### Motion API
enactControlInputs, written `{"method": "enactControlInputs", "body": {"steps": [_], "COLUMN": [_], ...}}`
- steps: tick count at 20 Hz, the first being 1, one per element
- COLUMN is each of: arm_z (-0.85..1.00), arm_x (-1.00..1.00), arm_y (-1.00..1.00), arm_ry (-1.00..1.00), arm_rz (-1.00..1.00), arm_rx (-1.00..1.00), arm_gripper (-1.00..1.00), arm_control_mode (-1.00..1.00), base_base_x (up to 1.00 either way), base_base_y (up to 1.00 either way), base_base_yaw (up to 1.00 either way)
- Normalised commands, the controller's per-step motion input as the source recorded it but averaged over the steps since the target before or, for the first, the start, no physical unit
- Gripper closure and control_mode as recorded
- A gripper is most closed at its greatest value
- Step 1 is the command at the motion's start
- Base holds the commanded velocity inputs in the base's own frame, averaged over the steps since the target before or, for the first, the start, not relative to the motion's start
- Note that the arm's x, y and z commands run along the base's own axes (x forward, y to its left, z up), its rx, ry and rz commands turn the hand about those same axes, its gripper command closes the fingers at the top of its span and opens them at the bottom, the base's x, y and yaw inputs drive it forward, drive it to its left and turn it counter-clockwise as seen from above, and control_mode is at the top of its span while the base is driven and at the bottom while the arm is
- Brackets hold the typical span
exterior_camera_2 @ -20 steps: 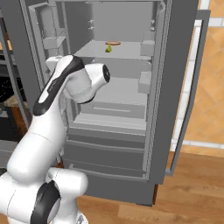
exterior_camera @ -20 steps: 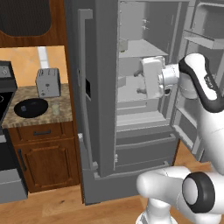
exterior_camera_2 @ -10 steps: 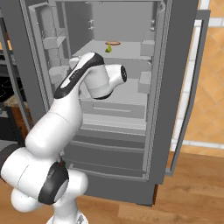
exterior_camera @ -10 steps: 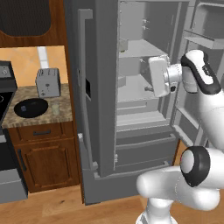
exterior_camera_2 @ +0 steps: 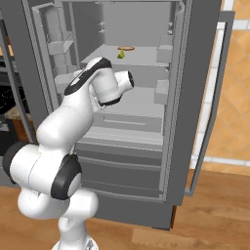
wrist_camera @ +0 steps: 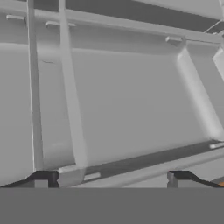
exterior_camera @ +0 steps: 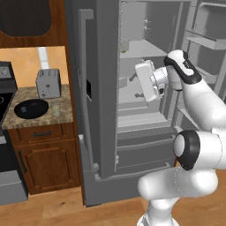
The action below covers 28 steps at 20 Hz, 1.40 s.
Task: Grab a lemon wedge from the fridge and one ice cube from the ice bowl, and put them in the glass of lemonade.
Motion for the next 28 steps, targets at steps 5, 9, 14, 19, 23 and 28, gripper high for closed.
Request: {"method": "enactControlInputs", "body": {"steps": [5, 9, 14, 19, 23, 28], "arm_z": [-0.04, -0.09, -0.21, -0.07, -0.03, 0.18], "arm_x": [-0.06, -0.15, -0.21, -0.04, -0.20, -0.51], "arm_y": [0.64, 0.63, 0.59, 0.35, -0.29, -0.66], "arm_ry": [0.00, 0.00, 0.00, 0.00, -0.11, -0.09], "arm_rz": [0.09, 0.09, 0.09, 0.05, 0.00, 0.00], "arm_rx": [0.00, 0.00, 0.00, 0.00, -0.09, -0.25], "arm_gripper": [-1.00, -1.00, -1.00, -1.00, -1.00, -1.00], "arm_control_mode": [-1.00, -1.00, -1.00, -1.00, -1.00, -1.00], "base_base_x": [0.00, 0.00, 0.00, 0.00, 0.00, 0.00], "base_base_y": [0.00, 0.00, 0.00, 0.00, 0.00, 0.00], "base_base_yaw": [0.00, 0.00, 0.00, 0.00, 0.00, 0.00]}}
